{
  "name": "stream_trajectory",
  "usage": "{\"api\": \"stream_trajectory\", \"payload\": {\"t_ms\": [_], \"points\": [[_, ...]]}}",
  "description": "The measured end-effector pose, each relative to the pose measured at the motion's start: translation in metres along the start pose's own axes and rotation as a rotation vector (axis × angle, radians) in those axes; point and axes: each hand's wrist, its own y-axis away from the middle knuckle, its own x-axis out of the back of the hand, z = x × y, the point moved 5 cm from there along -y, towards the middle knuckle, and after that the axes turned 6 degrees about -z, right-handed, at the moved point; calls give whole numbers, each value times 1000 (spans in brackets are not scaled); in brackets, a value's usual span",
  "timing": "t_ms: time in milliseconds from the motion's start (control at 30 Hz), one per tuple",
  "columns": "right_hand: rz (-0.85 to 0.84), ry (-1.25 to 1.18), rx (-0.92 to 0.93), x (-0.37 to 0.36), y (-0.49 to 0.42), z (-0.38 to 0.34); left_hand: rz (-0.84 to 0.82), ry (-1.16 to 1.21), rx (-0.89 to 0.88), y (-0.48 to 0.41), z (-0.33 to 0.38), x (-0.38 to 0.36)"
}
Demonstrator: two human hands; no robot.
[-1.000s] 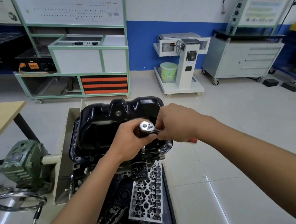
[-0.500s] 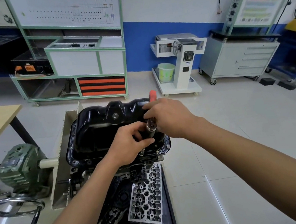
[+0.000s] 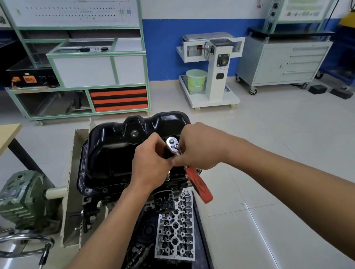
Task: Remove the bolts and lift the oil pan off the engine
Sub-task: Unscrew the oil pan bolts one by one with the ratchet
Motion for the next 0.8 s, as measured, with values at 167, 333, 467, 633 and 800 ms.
{"api": "stream_trajectory", "payload": {"t_ms": [167,333,467,633,800], "points": [[58,248,39,14,3,-1,-192,60,-84,3,11,-2],[211,428,62,24,-1,1,-385,157,-99,5,20,-2],[234,389,202,19,-10,3,-409,259,-68,5,21,2],[275,427,314,14,-9,-1,-368,235,-60,3,17,2],[248,309,76,17,-7,11,-254,189,-87,5,17,2]]}}
